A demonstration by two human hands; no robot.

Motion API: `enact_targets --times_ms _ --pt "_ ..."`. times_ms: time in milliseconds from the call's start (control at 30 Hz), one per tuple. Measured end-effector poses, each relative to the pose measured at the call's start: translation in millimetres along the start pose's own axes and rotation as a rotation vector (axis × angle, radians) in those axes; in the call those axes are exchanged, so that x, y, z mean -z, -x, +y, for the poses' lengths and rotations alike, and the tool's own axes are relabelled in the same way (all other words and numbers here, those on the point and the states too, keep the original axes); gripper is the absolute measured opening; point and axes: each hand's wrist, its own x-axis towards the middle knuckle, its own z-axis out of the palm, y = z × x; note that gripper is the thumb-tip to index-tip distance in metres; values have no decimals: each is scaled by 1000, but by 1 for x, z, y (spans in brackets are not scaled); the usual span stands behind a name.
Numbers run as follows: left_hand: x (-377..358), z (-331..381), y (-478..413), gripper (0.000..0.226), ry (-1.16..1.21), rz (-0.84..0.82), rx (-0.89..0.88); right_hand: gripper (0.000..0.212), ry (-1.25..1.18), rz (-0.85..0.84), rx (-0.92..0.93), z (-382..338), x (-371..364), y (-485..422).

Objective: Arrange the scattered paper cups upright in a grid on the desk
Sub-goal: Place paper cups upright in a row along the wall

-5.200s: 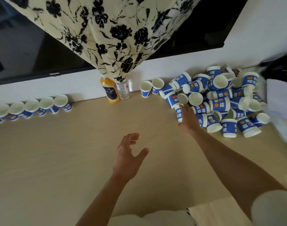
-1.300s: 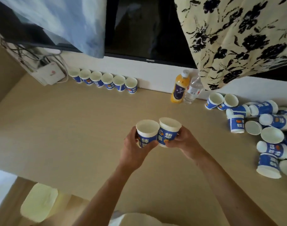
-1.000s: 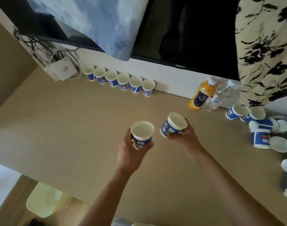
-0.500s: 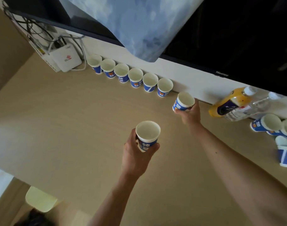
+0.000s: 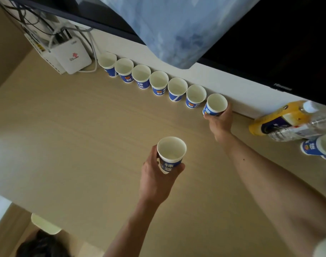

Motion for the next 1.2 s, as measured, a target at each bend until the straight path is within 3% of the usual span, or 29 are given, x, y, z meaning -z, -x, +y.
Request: enact_targets --times_ms 500,700,1000,1200 --pt "4 2 6 59 2 13 -15 76 48 -3 -59 -11 -1 3" --pt "29 -9 10 60 11 86 2 71 32 72 -121 8 10 72" --pt "92 -49 -22 59 -2 190 36 62 -96 -86 -90 -6 -29 179" --pt "136 -64 -89 68 -17 291 -41 55 -162 -168 -59 -44 -74 209"
